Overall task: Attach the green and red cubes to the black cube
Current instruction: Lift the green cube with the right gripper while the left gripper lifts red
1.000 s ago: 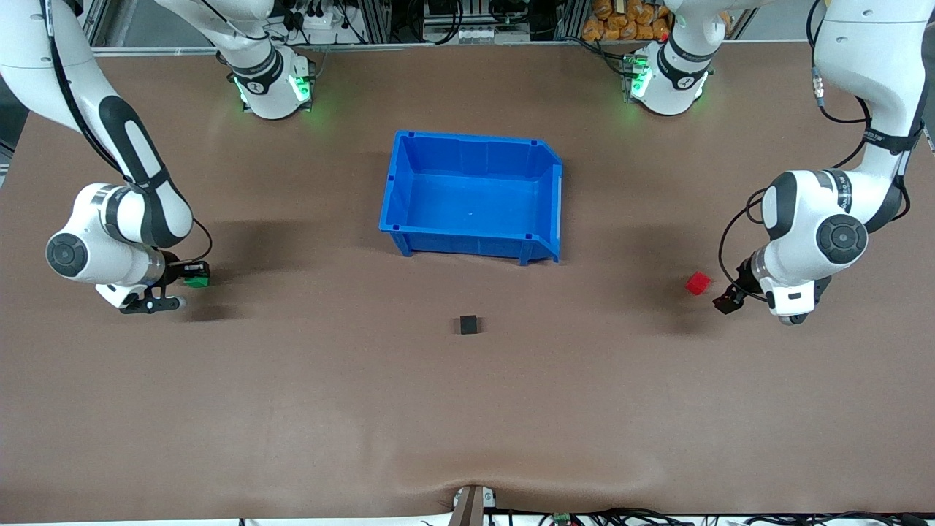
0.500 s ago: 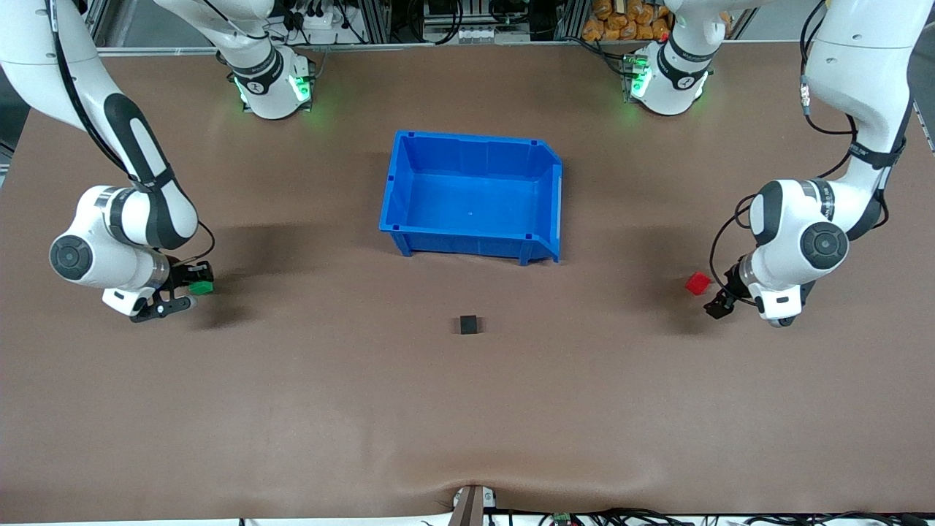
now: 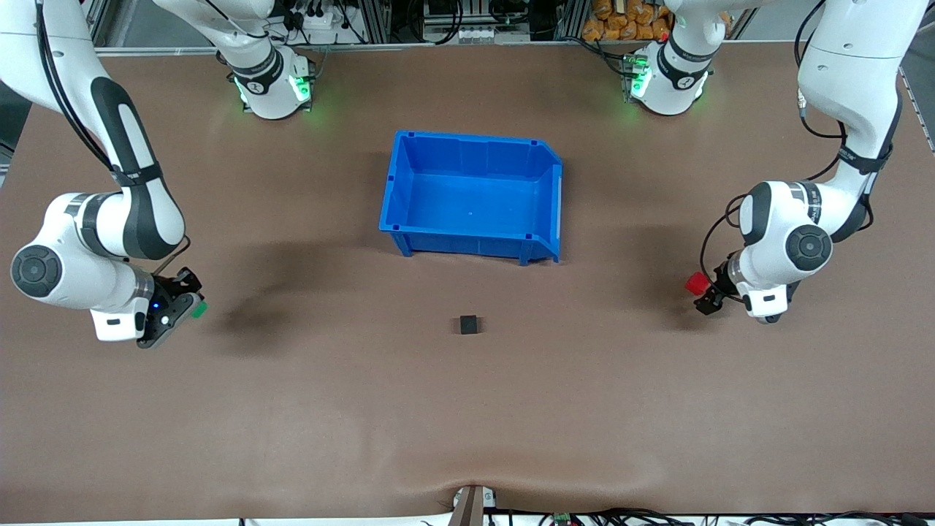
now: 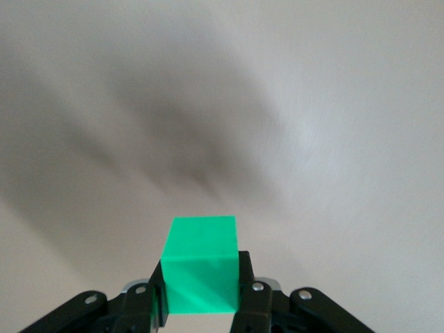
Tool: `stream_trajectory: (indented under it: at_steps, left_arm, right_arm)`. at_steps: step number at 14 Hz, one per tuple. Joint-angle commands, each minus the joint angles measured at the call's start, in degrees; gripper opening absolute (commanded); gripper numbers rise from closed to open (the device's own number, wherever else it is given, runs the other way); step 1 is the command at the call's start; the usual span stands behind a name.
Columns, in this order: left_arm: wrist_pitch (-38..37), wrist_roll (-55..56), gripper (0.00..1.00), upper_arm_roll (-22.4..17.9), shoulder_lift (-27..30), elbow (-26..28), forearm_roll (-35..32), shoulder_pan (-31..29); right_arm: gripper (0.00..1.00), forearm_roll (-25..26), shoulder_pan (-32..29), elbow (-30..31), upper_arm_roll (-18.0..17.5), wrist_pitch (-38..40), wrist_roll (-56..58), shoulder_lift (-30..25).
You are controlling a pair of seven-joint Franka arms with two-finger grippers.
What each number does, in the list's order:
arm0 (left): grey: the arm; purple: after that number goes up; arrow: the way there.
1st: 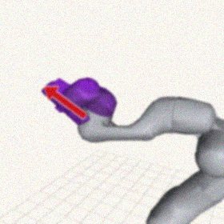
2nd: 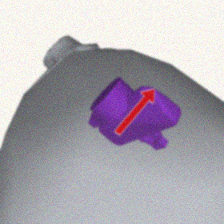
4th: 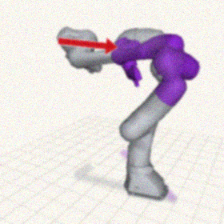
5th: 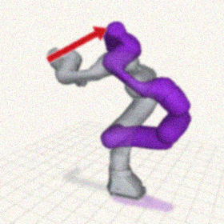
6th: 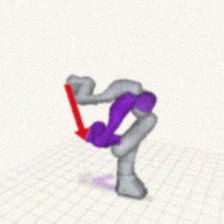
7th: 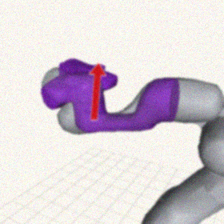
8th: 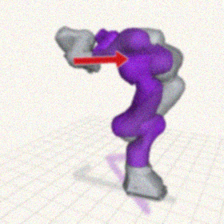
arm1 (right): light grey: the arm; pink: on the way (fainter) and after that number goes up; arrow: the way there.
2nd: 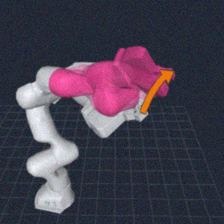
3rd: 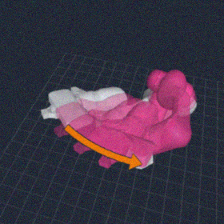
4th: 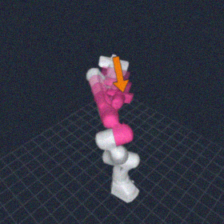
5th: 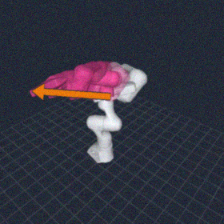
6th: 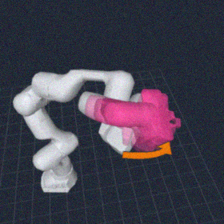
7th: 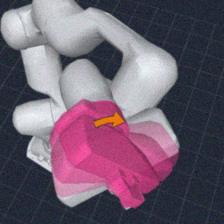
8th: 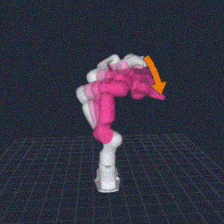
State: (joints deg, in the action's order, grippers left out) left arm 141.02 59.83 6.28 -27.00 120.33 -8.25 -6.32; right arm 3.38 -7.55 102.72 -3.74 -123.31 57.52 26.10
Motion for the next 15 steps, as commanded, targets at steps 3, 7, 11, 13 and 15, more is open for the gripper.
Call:
stream_trajectory:
  at_steps: [3, 7, 11, 13, 15]
  left_arm:
    - [0.22, 1.95, 0.41, 1.72, 0.72, 1.39, -0.8, -0.36]
    - [0.22, 1.87, 0.31, 1.63, 0.63, 1.39, -0.8, -0.71]
    - [0.22, 2.21, 0.0, 1.89, 1.24, 1.13, -0.8, -0.63]
    - [0.13, 8.24, 0.0, 5.3, 2.03, 0.34, -0.37, -0.62]
    - [-1.44, 19.83, 0.0, 10.22, 0.9, -4.38, 1.13, 0.51]
  right_arm:
    - [0.0, 0.83, 6.91, -5.77, -0.21, 1.15, 14.53, 1.14]
    - [0.0, 1.54, 16.23, -11.74, -0.04, 1.5, 21.32, 4.12]
    - [0.0, 4.26, 21.94, -21.91, 0.31, 5.43, 18.0, 12.11]
    - [0.0, 4.79, 25.55, -26.07, 0.31, 8.69, 10.28, 15.02]
    - [0.0, 4.88, 29.68, -28.18, 0.4, 9.05, 4.3, 16.86]
